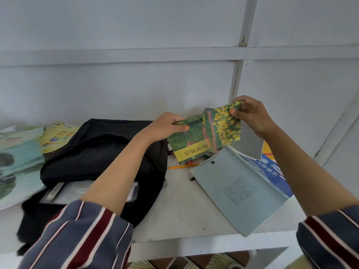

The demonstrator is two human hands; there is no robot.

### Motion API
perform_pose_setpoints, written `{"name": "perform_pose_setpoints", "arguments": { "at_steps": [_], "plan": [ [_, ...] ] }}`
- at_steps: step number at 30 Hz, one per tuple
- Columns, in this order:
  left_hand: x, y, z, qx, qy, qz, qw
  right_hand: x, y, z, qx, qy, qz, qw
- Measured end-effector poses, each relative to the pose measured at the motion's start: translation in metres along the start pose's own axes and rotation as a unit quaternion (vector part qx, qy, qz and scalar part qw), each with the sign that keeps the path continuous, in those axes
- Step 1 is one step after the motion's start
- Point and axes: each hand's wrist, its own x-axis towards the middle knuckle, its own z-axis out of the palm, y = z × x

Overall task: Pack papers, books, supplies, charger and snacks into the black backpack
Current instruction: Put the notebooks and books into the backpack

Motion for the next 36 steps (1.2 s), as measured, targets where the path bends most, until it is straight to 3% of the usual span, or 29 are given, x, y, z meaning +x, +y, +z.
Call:
{"name": "perform_pose_setpoints", "arguments": {
  "at_steps": [3,5,8,15,17,21,24,27,30,33,36],
  "plan": [
    [-0.006,0.004,0.002,-0.069,0.130,0.042,0.988,-0.004,-0.013,0.000,0.024,0.033,-0.013,0.999],
    [-0.010,0.004,0.006,-0.178,0.205,0.054,0.961,-0.007,-0.020,-0.001,0.058,0.058,-0.015,0.997],
    [-0.016,-0.001,0.016,-0.303,0.229,0.050,0.924,-0.012,-0.028,0.000,0.145,0.102,-0.011,0.984],
    [-0.021,0.005,0.026,-0.207,0.178,0.070,0.960,-0.033,-0.027,0.017,0.181,0.193,0.087,0.960],
    [-0.025,0.003,0.022,-0.233,0.171,0.044,0.956,-0.041,-0.023,0.017,0.207,0.154,0.128,0.958],
    [-0.038,-0.001,0.012,-0.260,0.147,0.025,0.954,-0.063,-0.011,0.023,0.227,-0.002,0.191,0.955],
    [-0.047,-0.008,0.001,-0.226,0.102,0.001,0.969,-0.078,-0.008,0.038,0.218,-0.028,0.211,0.952],
    [-0.062,-0.022,-0.013,-0.144,0.063,-0.032,0.987,-0.087,-0.013,0.057,0.248,0.007,0.215,0.945],
    [-0.085,-0.041,-0.032,-0.041,0.121,-0.019,0.992,-0.097,-0.018,0.079,0.275,0.056,0.220,0.934],
    [-0.113,-0.065,-0.051,-0.012,0.177,0.024,0.984,-0.111,-0.024,0.108,0.296,0.091,0.232,0.922],
    [-0.141,-0.094,-0.069,0.029,0.149,0.045,0.987,-0.127,-0.032,0.141,0.337,0.117,0.237,0.904]
  ]
}}
